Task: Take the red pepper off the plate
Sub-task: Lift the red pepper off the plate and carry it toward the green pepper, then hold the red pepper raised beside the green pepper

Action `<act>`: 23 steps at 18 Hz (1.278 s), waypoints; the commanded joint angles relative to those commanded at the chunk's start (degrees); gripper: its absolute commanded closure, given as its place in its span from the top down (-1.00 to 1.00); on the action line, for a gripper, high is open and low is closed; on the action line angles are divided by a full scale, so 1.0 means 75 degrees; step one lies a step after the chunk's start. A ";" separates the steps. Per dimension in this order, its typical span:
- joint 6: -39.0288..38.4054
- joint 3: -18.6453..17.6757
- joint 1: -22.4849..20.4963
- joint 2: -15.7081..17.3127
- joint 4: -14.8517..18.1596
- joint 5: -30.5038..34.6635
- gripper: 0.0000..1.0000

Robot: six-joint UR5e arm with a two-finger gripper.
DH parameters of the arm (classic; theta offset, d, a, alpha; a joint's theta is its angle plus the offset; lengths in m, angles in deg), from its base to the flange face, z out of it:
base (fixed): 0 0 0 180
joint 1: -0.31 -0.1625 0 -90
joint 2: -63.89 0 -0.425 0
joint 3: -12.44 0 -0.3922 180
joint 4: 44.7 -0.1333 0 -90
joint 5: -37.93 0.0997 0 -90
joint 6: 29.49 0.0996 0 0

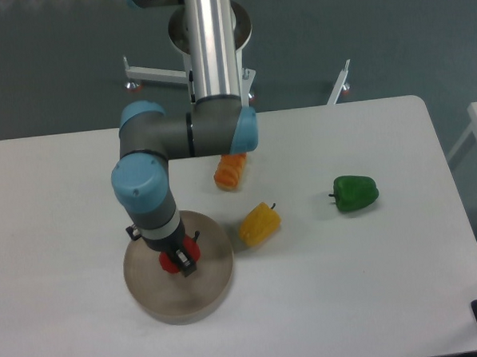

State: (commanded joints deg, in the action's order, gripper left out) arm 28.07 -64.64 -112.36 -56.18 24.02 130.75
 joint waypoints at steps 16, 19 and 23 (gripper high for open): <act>0.3244 0.0680 -0.2707 0.0868 0.2182 -0.0949 -0.38; 0.3679 0.0633 -0.3001 0.0857 0.2159 -0.0961 -0.38; 0.4487 0.0680 -0.3200 0.0787 0.2170 -0.0949 -0.38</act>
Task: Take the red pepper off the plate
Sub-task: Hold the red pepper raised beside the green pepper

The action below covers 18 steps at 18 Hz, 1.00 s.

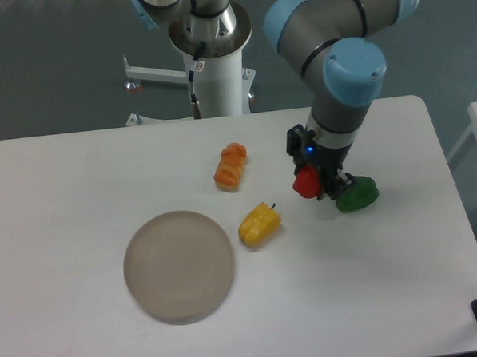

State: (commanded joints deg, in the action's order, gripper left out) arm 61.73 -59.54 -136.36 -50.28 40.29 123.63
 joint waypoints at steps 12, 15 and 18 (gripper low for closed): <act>-0.0069 -0.0023 0.0058 -0.0176 -0.0094 0.0211 -0.38; -0.0092 -0.0023 0.0058 -0.0176 -0.0094 0.0223 -0.38; -0.0092 -0.0023 0.0058 -0.0176 -0.0094 0.0211 -0.38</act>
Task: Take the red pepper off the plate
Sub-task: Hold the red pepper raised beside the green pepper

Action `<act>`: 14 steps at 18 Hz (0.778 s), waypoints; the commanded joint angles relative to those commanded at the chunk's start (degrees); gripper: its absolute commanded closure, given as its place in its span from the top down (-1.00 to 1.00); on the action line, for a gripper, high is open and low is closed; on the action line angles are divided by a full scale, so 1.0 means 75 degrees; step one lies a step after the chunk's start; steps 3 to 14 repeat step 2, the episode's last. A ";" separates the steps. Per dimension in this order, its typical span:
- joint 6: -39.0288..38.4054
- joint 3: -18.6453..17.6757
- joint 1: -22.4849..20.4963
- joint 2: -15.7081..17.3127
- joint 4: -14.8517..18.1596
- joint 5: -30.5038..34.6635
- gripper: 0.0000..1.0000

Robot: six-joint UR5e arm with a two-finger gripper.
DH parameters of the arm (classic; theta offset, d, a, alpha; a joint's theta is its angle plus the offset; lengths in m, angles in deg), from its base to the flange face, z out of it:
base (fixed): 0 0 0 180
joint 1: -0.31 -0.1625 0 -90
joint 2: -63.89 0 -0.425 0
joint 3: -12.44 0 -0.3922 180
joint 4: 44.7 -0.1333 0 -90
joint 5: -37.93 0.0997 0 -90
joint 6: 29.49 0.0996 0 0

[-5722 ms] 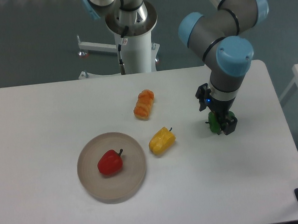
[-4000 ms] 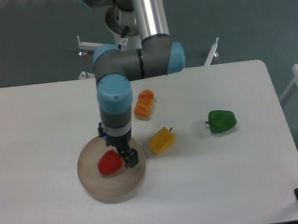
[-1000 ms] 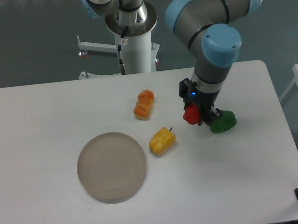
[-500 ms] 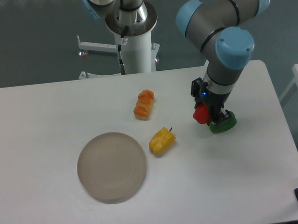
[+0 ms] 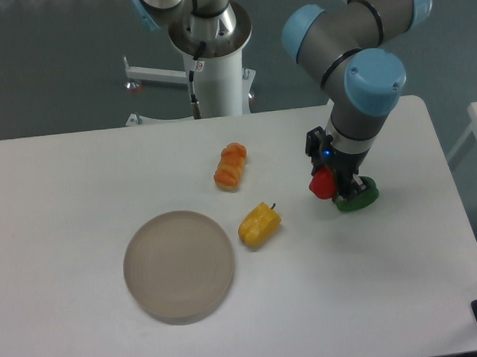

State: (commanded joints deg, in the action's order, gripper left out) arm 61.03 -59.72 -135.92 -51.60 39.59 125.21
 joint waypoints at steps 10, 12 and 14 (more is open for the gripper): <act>0.0000 0.0000 0.0000 0.0000 0.0000 0.0000 -0.38; 0.0000 0.0000 0.0000 0.0000 0.0000 0.0000 -0.38; 0.0000 0.0000 0.0000 0.0000 0.0000 0.0000 -0.38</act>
